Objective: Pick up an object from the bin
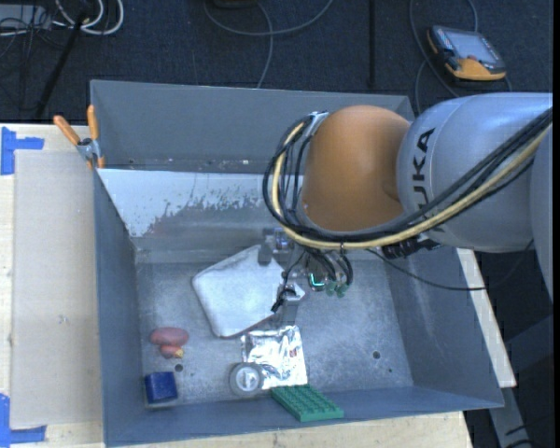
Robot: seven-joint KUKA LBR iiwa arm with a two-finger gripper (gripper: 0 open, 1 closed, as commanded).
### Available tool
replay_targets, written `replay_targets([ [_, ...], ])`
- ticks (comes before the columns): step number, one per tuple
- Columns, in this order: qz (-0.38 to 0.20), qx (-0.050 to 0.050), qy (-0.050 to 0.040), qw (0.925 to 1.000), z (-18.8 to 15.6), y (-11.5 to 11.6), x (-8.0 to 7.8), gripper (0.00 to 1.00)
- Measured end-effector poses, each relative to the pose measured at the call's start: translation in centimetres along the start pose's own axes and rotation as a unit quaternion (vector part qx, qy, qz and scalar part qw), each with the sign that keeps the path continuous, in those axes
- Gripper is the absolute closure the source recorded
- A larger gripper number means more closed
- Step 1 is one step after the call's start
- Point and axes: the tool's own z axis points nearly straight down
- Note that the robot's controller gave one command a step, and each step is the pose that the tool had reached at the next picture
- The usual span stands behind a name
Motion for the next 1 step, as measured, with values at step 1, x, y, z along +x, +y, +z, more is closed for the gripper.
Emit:
replay_targets([
  [1,-0.029,-0.002,-0.0178,0.9994,10.43,-0.01,0.38,0.0],
])
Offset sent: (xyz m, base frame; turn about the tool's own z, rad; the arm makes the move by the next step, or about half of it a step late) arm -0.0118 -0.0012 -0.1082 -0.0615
